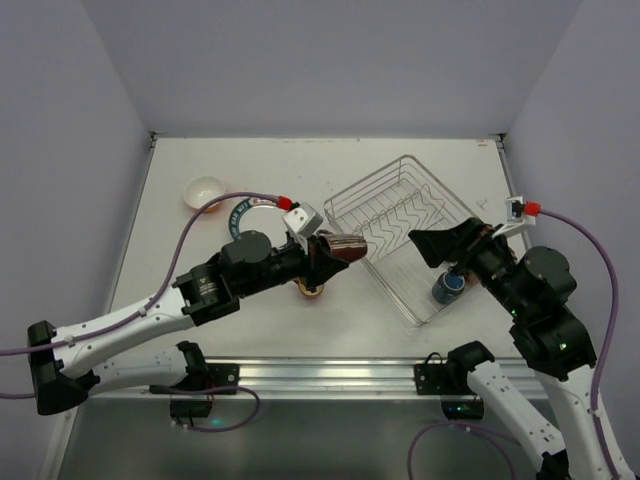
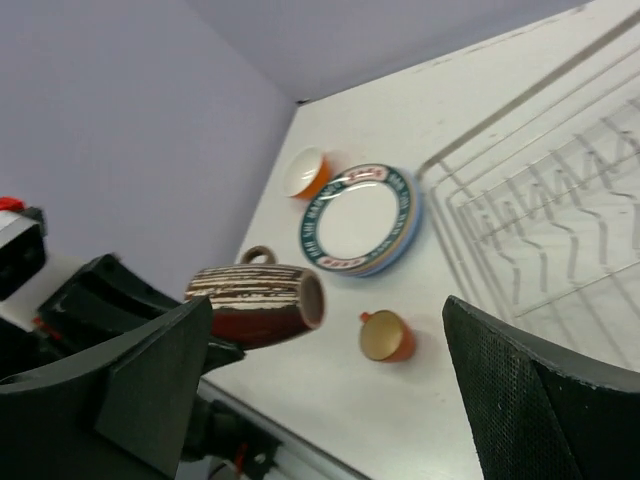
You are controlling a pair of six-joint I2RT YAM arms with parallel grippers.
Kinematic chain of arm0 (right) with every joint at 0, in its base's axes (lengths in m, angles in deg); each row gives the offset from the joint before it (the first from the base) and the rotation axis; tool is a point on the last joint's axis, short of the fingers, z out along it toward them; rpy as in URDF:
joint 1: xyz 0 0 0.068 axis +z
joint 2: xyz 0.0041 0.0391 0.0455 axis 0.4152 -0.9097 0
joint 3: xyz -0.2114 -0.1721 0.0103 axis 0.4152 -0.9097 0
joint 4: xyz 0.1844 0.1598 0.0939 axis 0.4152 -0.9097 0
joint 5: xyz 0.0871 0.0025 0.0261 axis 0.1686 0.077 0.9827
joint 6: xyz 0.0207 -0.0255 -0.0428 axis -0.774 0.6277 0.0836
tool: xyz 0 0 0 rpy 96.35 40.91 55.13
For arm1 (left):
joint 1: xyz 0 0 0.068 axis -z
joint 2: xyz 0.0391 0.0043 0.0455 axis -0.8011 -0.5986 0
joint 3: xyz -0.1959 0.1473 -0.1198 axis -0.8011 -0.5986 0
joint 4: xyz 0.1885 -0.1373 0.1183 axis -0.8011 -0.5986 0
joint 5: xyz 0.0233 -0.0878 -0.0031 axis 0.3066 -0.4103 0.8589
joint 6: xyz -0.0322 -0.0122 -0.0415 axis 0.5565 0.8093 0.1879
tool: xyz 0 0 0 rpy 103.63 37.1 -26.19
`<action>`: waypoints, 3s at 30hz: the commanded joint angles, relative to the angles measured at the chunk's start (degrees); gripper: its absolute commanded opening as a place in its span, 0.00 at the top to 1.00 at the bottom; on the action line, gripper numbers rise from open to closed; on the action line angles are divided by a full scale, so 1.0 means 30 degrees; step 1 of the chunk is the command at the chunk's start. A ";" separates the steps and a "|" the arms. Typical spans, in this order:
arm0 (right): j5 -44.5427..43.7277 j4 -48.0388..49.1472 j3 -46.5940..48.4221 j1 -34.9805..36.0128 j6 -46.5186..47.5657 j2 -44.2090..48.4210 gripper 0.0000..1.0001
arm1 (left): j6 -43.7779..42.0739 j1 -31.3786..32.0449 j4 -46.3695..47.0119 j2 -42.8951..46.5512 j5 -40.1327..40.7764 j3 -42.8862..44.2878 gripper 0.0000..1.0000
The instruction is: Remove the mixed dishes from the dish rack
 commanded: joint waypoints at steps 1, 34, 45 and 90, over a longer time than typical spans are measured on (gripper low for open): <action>-0.3870 -0.2828 0.0785 -0.0003 0.2513 -0.0348 0.01 | -0.0879 0.0009 -0.9048 0.0152 0.4655 0.2936 1.00; -0.5398 -0.5266 0.0288 -0.0003 0.5942 -0.4392 0.01 | -0.0583 -0.6849 -1.6187 -0.8519 0.3321 0.3147 1.00; -0.5281 -0.5178 0.0201 -0.0003 0.6089 -0.4334 0.01 | -0.0789 -0.5793 -1.6332 -1.0776 0.3408 0.4261 1.00; -1.3837 -0.8456 -0.2291 -0.0940 -0.4981 -0.7231 0.01 | -0.0645 -0.5617 -1.3284 0.3167 1.3457 0.0454 0.00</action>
